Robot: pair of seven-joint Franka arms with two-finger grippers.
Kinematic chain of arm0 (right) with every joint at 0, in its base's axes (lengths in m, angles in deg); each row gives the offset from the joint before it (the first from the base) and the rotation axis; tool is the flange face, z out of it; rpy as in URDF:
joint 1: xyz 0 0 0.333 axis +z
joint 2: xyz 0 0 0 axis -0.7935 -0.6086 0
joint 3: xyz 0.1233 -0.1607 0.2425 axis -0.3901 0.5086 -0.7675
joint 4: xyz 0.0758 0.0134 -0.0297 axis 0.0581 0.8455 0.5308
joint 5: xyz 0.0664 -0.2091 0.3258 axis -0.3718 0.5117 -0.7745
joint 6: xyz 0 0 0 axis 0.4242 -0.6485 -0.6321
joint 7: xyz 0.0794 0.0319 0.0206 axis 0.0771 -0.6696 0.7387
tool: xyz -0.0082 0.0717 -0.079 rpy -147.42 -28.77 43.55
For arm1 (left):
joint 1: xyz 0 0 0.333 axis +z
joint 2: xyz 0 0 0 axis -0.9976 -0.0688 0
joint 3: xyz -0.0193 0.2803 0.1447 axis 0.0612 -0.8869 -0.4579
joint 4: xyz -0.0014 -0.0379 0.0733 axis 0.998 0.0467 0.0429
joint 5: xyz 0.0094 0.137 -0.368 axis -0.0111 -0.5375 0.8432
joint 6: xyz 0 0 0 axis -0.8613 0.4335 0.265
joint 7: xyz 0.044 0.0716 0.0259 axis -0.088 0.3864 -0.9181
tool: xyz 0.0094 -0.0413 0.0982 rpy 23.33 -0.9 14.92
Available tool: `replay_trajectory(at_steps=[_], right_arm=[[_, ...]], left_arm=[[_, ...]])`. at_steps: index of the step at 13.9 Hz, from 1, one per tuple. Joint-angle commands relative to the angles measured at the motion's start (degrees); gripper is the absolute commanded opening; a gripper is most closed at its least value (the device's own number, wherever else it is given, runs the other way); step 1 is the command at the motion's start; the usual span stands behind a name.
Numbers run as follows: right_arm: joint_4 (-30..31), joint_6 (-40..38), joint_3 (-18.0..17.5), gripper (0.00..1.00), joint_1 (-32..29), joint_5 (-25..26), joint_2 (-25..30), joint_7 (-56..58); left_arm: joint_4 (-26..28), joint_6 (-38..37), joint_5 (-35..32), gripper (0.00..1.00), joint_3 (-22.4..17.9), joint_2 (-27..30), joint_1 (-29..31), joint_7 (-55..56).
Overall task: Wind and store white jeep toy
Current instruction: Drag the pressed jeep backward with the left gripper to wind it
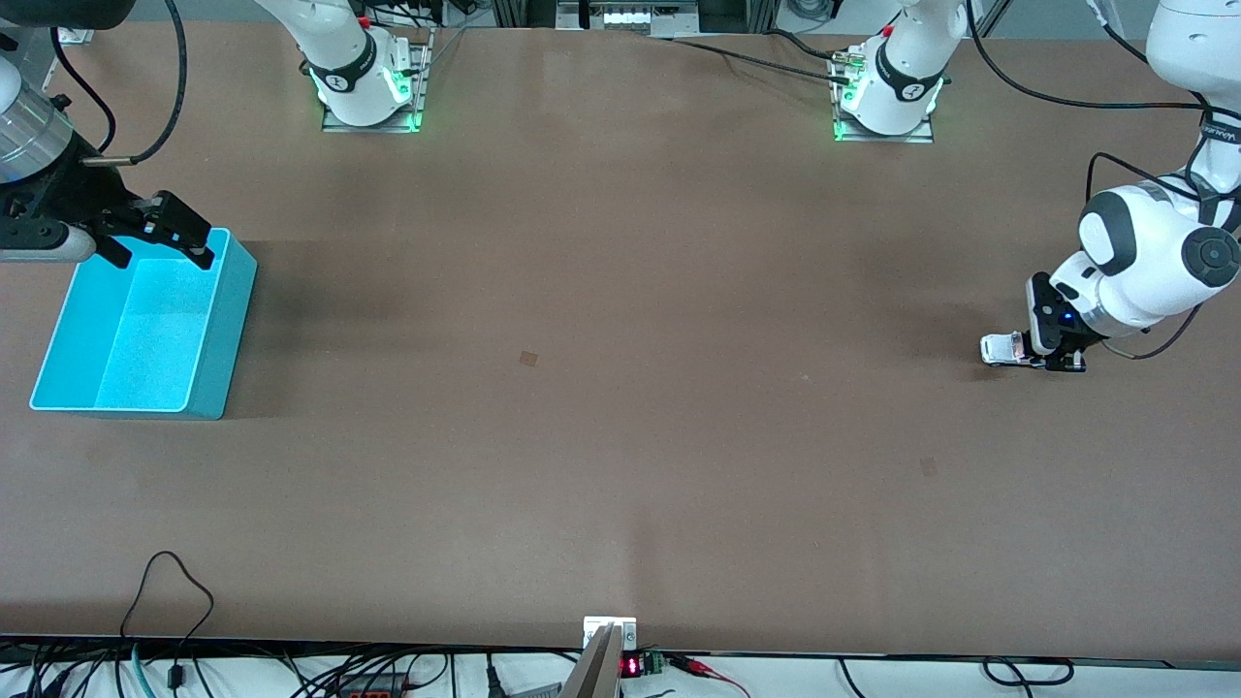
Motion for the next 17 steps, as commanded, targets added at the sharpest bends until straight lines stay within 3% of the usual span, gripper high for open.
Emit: replay_trajectory(at_steps=[1, 7, 8, 9, 10, 12, 17], right_arm=[[-0.6, -0.2, -0.1, 1.0, 0.2, 0.5, -0.2, 0.3], [-0.6, -0.3, -0.2, 1.0, 0.2, 0.3, -0.2, 0.7], [-0.5, -0.3, -0.2, 1.0, 0.4, 0.3, -0.2, 1.0], [-0.6, -0.3, -0.2, 1.0, 0.9, 0.3, -0.2, 1.1], [-0.6, -0.3, -0.2, 1.0, 1.8, 0.3, -0.2, 1.1], [-0.5, -0.4, -0.2, 1.0, 2.0, 0.3, -0.2, 1.1], [-0.6, 1.4, -0.2, 1.0, 2.0, 0.4, -2.1, 1.0]], left_arm=[[-0.9, 0.0, -1.7, 0.23, -0.1, -5.7, 1.5, -2.5], [-1.5, -0.1, -1.8, 0.25, -0.1, -5.7, 2.0, -4.0], [-1.5, -0.1, -1.8, 0.3, -0.1, -5.6, 2.0, -4.0], [-1.6, -0.3, -1.8, 0.54, -0.1, -5.4, 2.1, -4.1], [-1.9, -0.5, -1.8, 1.0, 0.1, -5.1, 2.0, -3.8], [-4.4, -4.1, -1.8, 1.0, 0.6, -4.4, 2.0, -3.7], [-12.8, -21.4, -1.7, 1.0, 2.1, -0.5, 1.0, -1.5]])
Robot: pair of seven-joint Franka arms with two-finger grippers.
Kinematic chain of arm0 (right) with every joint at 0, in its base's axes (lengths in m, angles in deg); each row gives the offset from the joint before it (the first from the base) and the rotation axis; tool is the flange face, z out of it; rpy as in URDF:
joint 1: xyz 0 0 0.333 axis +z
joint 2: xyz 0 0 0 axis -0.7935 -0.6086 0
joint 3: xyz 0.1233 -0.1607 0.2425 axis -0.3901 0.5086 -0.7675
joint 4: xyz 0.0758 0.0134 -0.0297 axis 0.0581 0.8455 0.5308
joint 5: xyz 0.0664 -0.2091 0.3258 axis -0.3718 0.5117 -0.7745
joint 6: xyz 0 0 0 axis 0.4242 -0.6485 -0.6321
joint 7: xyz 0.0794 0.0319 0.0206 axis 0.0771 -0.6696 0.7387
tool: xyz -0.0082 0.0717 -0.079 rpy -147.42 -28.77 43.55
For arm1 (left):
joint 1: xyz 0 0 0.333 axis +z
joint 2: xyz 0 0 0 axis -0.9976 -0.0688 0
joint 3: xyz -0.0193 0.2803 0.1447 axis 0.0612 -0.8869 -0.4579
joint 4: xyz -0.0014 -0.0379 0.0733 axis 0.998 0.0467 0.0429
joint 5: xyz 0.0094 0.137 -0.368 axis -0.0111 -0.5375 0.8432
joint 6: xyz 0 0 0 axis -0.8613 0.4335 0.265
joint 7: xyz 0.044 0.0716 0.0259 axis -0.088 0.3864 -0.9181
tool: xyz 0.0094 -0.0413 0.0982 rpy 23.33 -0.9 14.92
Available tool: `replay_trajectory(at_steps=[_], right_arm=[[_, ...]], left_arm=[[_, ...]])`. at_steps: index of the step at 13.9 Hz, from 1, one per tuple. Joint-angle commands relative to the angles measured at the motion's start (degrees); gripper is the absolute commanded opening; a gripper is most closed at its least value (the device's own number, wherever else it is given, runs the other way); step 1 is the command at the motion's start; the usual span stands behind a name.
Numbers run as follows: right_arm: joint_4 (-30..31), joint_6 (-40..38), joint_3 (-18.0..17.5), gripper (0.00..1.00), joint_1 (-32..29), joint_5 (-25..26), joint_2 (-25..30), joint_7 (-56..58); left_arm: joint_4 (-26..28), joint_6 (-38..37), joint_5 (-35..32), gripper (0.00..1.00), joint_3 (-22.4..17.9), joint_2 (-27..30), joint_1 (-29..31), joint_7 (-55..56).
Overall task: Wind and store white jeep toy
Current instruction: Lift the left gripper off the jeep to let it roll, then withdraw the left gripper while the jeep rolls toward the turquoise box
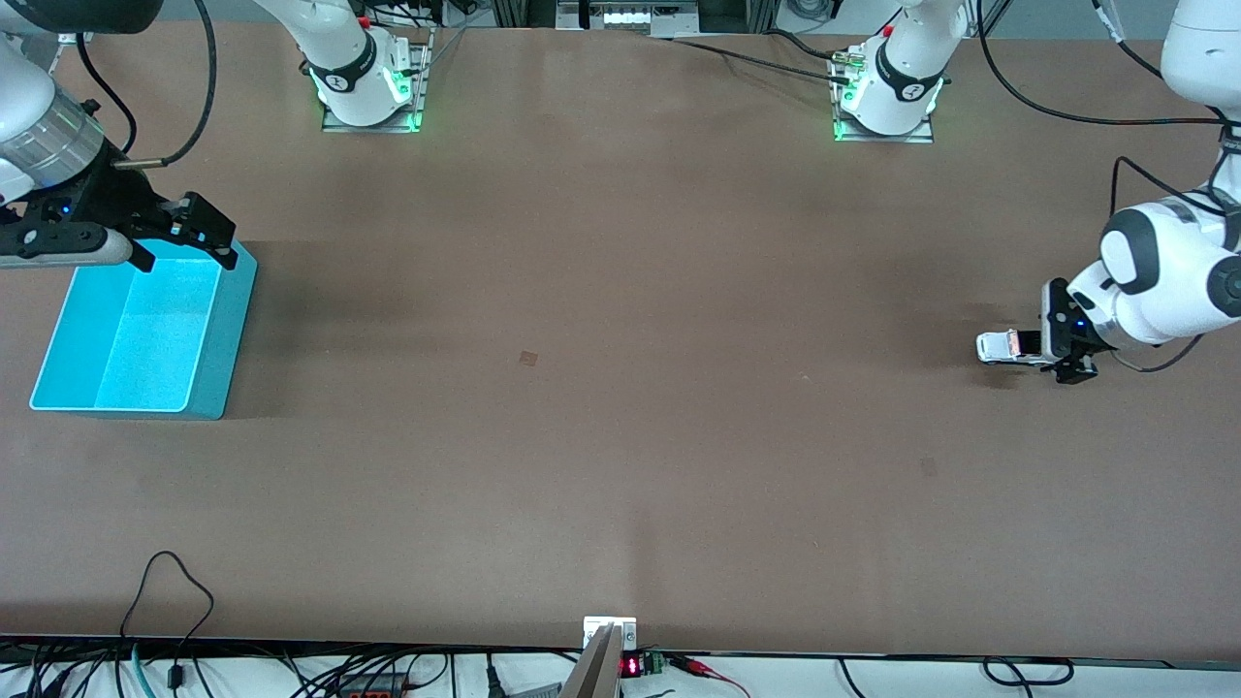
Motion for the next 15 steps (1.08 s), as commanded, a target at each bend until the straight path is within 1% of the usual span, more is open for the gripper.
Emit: replay_trajectory(at_steps=[1, 3, 5, 8, 10, 13, 15], right_arm=[[-0.6, 0.7, 0.1, 1.0, 0.1, 0.4, -0.7, 0.6], [-0.5, 0.6, 0.1, 1.0, 0.1, 0.4, -0.7, 0.6], [-0.5, 0.6, 0.1, 1.0, 0.1, 0.4, -0.7, 0.5], [-0.5, 0.6, 0.1, 1.0, 0.0, 0.4, -0.7, 0.6], [-0.5, 0.6, 0.2, 1.0, 0.0, 0.4, -0.7, 0.6], [-0.5, 0.4, 0.1, 1.0, 0.0, 0.4, -0.7, 0.6], [-0.5, 0.3, 0.1, 1.0, 0.0, 0.4, -0.7, 0.5]], left_arm=[[-4.4, -8.8, -1.0, 1.0, 1.3, 2.6, -0.1, 3.2], [-8.8, -16.6, -1.1, 1.0, 1.5, 3.1, -0.6, 10.4], [-15.1, -24.9, -1.1, 1.0, 1.8, 2.9, -2.9, 17.7], [-21.1, -34.5, -1.0, 1.0, 1.8, 2.8, -6.4, 29.8], [-24.7, -39.6, -0.9, 1.0, 1.8, 2.7, -9.2, 39.4], [-29.3, -45.2, -0.1, 1.0, 1.9, 2.8, -13.4, 54.1], [-33.8, -50.6, -0.1, 1.0, 1.8, 2.7, -17.9, 66.8]])
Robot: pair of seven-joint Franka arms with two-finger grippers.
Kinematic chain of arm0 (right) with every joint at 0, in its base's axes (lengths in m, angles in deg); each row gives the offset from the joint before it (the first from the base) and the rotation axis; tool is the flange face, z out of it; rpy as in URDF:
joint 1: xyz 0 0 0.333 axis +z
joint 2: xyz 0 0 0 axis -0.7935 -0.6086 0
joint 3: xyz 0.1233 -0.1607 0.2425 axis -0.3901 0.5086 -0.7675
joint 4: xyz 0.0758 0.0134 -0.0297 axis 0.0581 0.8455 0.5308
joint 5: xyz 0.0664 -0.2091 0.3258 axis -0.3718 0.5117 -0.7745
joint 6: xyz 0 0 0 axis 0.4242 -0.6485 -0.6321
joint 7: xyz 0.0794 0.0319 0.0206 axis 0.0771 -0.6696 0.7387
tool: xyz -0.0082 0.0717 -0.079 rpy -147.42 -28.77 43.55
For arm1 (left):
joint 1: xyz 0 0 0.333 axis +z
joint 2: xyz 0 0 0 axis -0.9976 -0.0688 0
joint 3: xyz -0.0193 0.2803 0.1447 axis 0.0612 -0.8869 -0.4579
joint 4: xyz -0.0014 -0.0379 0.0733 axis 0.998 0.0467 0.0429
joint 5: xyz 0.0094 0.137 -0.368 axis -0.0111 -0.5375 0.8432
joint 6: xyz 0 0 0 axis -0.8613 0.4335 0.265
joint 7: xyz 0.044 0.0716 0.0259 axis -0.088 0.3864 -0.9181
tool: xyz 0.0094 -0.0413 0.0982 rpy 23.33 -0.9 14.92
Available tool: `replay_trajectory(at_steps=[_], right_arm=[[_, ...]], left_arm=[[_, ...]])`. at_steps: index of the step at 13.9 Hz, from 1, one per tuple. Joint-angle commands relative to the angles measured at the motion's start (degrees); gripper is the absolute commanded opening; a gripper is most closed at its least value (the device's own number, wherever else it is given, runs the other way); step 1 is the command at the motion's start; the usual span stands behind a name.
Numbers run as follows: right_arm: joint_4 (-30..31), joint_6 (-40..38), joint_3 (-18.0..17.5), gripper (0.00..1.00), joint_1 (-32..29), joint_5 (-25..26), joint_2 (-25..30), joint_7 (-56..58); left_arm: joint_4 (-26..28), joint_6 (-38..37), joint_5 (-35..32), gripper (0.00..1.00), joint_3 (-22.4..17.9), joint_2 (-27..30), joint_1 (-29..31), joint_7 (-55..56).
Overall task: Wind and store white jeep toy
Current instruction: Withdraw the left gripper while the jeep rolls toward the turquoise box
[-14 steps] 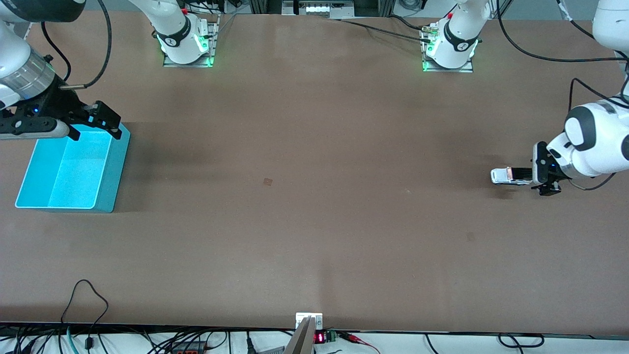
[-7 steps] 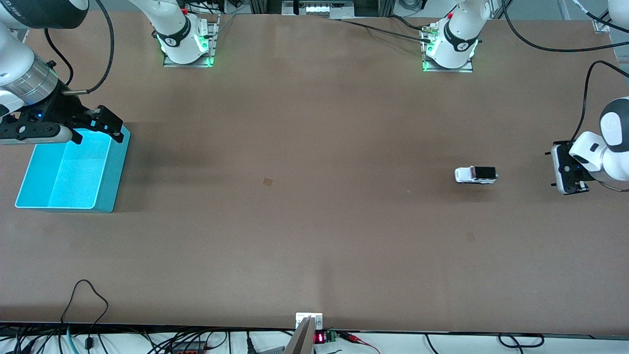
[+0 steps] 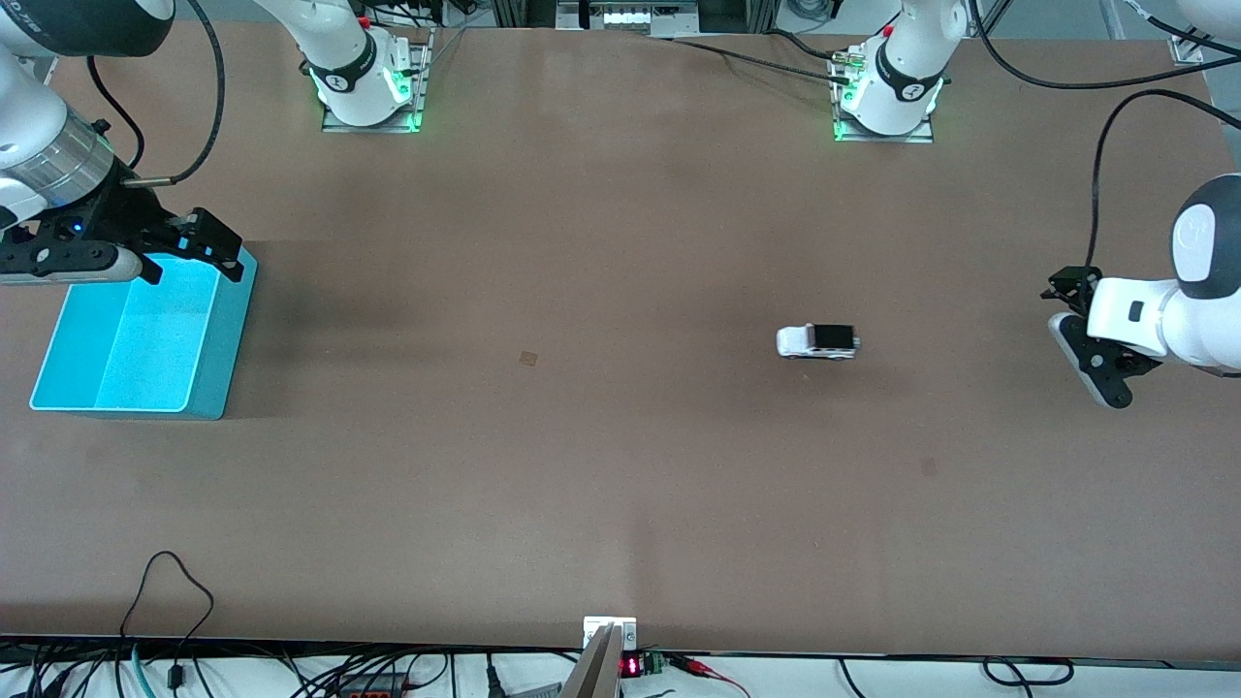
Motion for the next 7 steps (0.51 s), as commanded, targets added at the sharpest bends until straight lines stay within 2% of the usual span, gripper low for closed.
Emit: replay_trajectory(at_steps=[1, 4, 6, 7], right_arm=[[-0.4, -0.5, 0.1, 1.0, 0.1, 0.5, 0.2, 0.6], [-0.6, -0.5, 0.1, 1.0, 0.1, 0.5, 0.2, 0.5], [-0.8, -0.4, 0.1, 1.0, 0.2, 0.6, 0.2, -0.4], [-0.8, -0.3, 0.1, 1.0, 0.2, 0.6, 0.2, -0.4]], left_arm=[[-6.8, -7.0, -0.1, 1.0, -0.3, -0.6, -5.3, 17.0], [-8.5, -7.2, 2.2, 1.0, -0.7, 0.6, -8.0, 30.7], [-6.6, -0.7, 3.3, 1.0, -1.2, 4.9, -8.2, 39.5], [-3.3, 3.0, 3.3, 1.0, -1.2, 7.7, -8.2, 44.5]])
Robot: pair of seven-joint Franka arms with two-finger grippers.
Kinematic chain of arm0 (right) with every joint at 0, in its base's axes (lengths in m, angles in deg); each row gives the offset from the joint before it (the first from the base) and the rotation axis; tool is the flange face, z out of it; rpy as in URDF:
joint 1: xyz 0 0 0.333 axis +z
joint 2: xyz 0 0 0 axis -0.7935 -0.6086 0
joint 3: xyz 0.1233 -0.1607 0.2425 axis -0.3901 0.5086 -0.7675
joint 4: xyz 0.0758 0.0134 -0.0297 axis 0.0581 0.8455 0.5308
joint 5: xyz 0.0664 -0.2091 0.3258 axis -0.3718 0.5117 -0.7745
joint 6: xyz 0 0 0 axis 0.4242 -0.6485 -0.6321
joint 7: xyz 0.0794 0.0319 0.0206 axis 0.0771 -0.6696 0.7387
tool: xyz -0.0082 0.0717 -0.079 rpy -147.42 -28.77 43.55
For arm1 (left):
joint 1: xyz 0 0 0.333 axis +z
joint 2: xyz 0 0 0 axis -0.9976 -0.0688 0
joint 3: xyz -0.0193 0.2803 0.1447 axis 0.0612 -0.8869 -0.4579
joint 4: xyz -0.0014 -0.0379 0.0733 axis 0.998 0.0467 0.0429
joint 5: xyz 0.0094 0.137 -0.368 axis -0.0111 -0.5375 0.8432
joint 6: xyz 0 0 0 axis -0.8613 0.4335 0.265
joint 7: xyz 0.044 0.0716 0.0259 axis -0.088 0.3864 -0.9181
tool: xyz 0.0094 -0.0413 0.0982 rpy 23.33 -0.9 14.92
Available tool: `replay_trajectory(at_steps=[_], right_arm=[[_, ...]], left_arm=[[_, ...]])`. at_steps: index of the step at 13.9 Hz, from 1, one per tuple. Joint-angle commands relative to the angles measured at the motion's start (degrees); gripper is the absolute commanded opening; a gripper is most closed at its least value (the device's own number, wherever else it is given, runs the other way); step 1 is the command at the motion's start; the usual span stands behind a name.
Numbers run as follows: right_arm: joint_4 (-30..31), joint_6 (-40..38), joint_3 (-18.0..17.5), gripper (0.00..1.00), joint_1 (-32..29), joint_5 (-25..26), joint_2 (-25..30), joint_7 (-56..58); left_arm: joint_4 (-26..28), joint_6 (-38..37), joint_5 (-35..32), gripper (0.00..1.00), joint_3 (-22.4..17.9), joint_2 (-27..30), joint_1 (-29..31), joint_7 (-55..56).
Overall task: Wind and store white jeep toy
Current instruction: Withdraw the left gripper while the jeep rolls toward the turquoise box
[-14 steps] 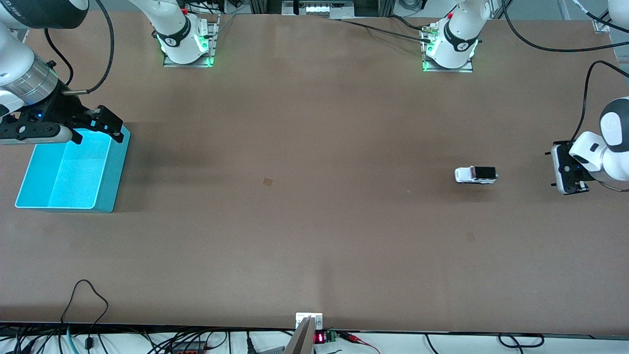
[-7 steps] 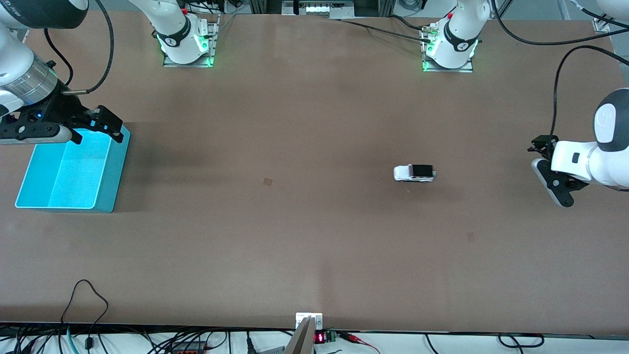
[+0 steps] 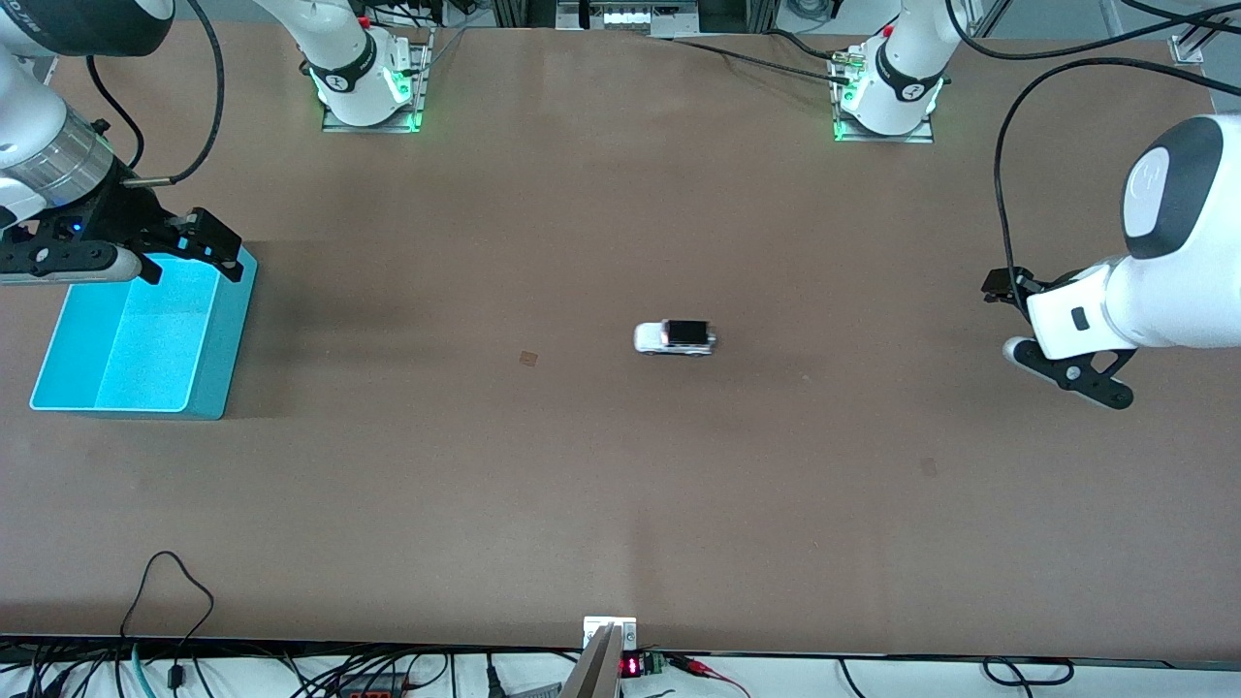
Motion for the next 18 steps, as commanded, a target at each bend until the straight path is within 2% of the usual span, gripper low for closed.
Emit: replay_trajectory(at_steps=[1, 3, 6, 9, 12, 18], right_arm=[[-0.7, -0.3, 0.1, 1.0, 0.1, 0.6, 0.1, -0.3], [-0.7, -0.2, 0.1, 1.0, 0.1, 0.6, 0.1, -0.3], [-0.6, -0.2, 0.1, 1.0, 0.0, 0.6, 0.1, -0.3], [-0.5, -0.3, 0.1, 1.0, 0.0, 0.6, 0.1, 0.0], [-0.4, -0.4, 0.1, 1.0, -0.1, 0.6, 0.1, 0.3], [-0.4, -0.5, 0.1, 1.0, -0.1, 0.6, 0.1, 0.5]], left_arm=[[8.4, 7.9, 1.5, 1.0, -1.1, 8.9, 0.1, 13.1], [14.0, 12.2, 1.5, 1.0, -1.2, 13.5, 0.4, 19.6], [21.0, 19.4, 1.3, 1.0, -2.8, 18.2, -0.3, 19.1], [24.2, 20.5, 1.1, 1.0, -3.8, 21.1, -0.7, 18.4], [23.1, 18.1, 0.9, 1.0, -3.2, 20.7, -0.7, 14.0], [22.4, 15.3, 0.9, 1.0, -2.7, 20.9, -0.7, 14.0]])
